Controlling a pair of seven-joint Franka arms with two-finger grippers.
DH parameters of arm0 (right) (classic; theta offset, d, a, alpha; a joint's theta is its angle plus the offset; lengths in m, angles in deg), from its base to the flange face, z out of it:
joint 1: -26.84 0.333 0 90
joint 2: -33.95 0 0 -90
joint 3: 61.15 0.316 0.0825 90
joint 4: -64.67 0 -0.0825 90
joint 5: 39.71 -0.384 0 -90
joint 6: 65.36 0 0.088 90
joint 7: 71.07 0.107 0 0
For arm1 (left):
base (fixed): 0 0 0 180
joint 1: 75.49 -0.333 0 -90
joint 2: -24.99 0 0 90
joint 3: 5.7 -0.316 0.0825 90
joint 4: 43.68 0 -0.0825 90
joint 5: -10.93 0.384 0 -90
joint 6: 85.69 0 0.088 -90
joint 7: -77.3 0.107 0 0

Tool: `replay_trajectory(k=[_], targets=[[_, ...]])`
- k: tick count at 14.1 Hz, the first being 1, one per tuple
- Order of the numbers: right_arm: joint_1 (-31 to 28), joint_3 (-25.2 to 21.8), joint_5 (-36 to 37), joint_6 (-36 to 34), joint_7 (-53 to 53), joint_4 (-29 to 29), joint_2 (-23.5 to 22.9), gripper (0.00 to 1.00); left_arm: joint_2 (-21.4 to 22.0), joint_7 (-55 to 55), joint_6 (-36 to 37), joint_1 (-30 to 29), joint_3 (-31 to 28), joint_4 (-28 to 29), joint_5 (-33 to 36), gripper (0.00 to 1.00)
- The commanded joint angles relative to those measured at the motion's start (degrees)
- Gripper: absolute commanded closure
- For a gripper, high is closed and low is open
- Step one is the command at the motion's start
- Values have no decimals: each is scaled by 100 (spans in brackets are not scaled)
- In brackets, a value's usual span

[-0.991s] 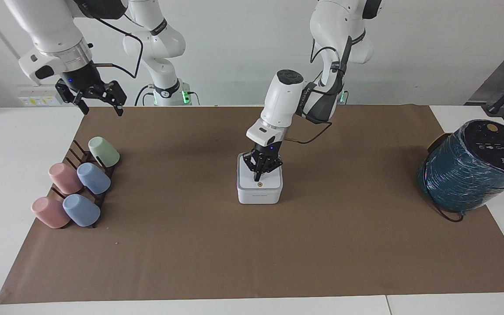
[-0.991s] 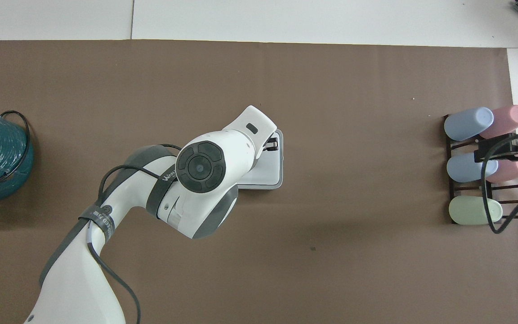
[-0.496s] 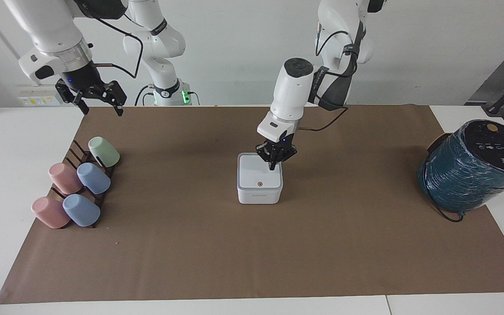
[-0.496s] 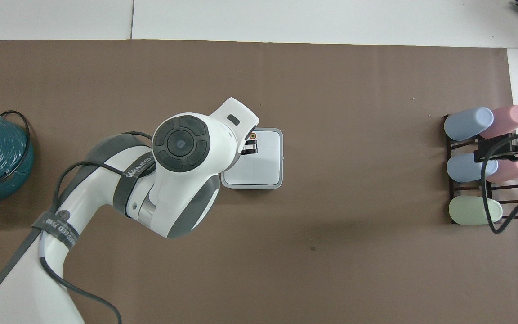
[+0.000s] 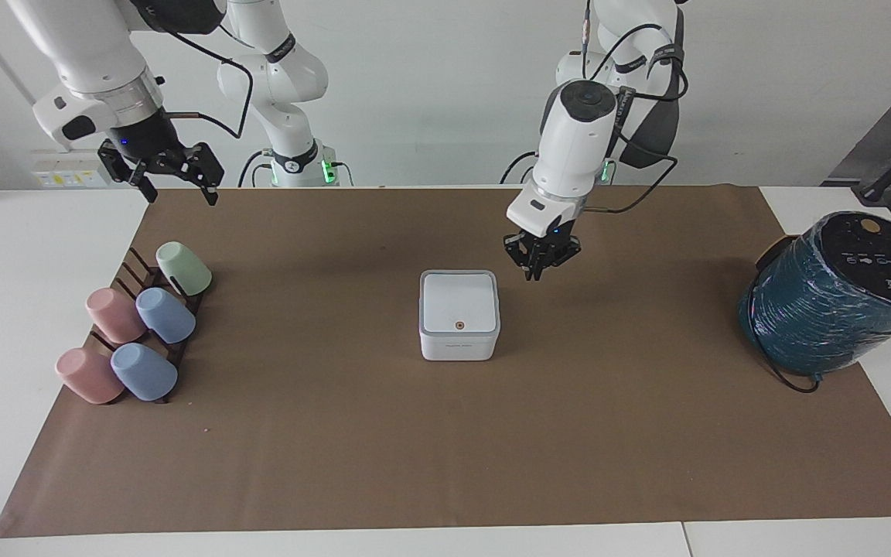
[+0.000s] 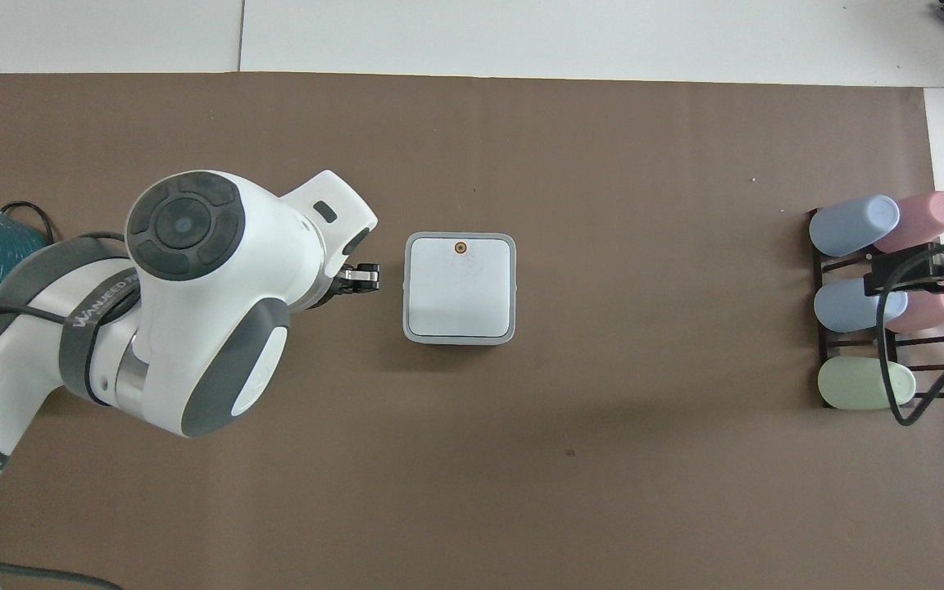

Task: Close trash can lid

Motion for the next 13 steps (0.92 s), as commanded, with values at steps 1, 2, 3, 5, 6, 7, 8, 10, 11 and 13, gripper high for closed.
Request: replay_trajectory(k=[1,2,3,5,6,7,8,10,11,13], targets=[[-1,22,16,48,41,-38,68,0,497,813,20,-463,40,457,83,0],[-10,22,16,48,41,-38,68,0,611,1165,29,-700,48,492,83,0],[-1,22,16,48,41,-38,68,0,716,1508,55,-912,48,510,75,0],[-1,22,16,48,41,-38,68,0,884,1975,309,-1281,48,519,83,0],[-1,22,16,48,41,-38,68,0,954,2134,414,-1440,40,519,83,0],[-1,22,16,48,41,-38,68,0,1024,2266,546,-1624,40,510,83,0],[-1,22,16,48,41,-38,68,0,1034,2354,634,-1791,40,475,75,0],[-1,22,16,48,41,-38,68,0,1095,2486,731,-2055,31,414,75,0],[-1,22,16,48,41,-38,68,0,1122,2487,932,-2222,31,344,74,0],[-1,22,16,48,41,-38,68,0,1078,2495,1135,-2521,31,63,74,0]])
